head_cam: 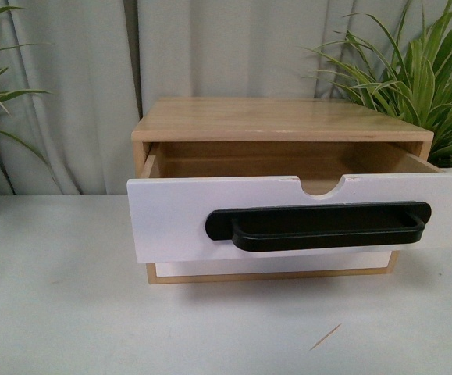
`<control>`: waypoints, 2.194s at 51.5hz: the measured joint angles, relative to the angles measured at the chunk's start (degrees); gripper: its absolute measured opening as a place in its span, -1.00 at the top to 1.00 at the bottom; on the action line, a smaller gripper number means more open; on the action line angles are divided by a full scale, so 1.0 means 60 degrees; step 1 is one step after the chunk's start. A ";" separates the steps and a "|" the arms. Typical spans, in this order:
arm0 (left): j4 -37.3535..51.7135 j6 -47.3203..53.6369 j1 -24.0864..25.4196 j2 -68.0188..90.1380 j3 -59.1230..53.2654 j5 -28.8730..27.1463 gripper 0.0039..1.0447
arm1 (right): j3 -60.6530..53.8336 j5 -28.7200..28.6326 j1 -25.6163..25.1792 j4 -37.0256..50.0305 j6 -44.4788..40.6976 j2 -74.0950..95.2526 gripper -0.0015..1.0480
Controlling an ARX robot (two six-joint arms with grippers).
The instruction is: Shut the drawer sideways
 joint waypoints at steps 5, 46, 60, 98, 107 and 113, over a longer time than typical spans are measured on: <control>-0.0616 -0.0499 -0.0397 0.0404 0.0237 -0.1581 -0.89 | 0.0423 -0.2244 -0.0648 -0.0987 -0.0310 0.0659 -0.83; 0.1606 -1.1697 -0.6102 1.2761 0.5319 -0.7683 -0.89 | 0.1534 -0.5967 -0.1621 0.2404 -1.0499 0.8921 -0.83; 0.2091 -1.1457 -0.6240 1.3537 0.5832 -0.6976 -0.89 | 0.1847 -0.5104 -0.0714 0.3989 -1.0648 1.0167 -0.83; 0.3147 -1.0145 -0.6619 1.3737 0.5941 -0.5686 -0.89 | 0.3005 -0.3683 0.0831 0.5497 -0.9861 1.1985 -0.83; 0.3271 -0.9879 -0.6612 1.3927 0.6062 -0.5410 -0.89 | 0.3497 -0.3384 0.1104 0.5756 -0.9672 1.2480 -0.83; 0.3333 -0.9664 -0.6535 1.4101 0.6196 -0.5202 -0.89 | 0.3949 -0.3162 0.1308 0.5799 -0.9548 1.2910 -0.83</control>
